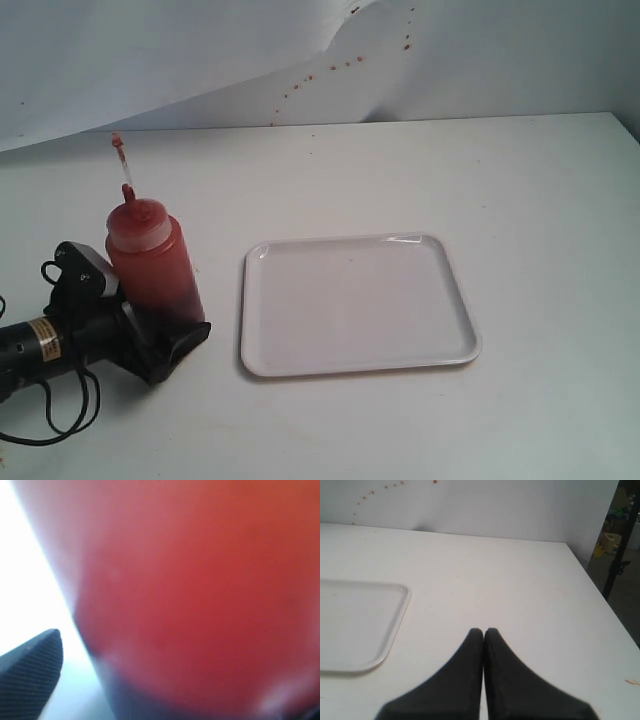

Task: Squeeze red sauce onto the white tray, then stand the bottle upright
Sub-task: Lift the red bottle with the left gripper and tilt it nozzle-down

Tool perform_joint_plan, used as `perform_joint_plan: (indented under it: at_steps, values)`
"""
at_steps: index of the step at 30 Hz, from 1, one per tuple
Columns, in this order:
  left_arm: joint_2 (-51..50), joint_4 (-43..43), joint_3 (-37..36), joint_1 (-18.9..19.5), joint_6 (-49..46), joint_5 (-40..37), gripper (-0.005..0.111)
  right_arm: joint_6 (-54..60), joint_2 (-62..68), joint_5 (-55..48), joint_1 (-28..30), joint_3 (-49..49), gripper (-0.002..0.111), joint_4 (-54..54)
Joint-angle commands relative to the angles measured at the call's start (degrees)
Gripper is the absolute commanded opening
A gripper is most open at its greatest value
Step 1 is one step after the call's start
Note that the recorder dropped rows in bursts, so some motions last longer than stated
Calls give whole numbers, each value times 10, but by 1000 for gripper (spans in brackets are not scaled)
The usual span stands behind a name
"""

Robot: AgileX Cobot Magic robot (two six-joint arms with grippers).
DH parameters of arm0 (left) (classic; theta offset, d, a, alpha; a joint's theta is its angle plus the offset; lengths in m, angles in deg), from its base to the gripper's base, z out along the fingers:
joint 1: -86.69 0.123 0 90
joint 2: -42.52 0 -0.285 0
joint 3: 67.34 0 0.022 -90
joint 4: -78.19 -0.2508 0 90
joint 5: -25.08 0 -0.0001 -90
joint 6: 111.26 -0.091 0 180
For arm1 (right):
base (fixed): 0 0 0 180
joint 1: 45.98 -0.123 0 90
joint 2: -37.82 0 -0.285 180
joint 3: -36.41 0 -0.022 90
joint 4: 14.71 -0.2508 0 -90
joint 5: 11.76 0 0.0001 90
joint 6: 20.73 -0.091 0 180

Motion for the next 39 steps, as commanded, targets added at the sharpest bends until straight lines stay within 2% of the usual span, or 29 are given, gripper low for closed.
perform_joint_plan:
  at_steps: [1, 30, 33, 39]
  values:
    - [-2, -2, 11, -3, -1, 9, 105, -2, -3, 5, -3, -2, 0, 6]
    - [-2, -6, 13, -3, 1, 54, 103, -2, -3, 5, -3, -2, 0, 6]
    - [-2, -5, 13, -3, 1, 54, 87, -2, -3, 5, -3, -2, 0, 6]
    - [-2, -4, 13, -3, 1, 35, 27, -2, -3, 5, -3, -2, 0, 6]
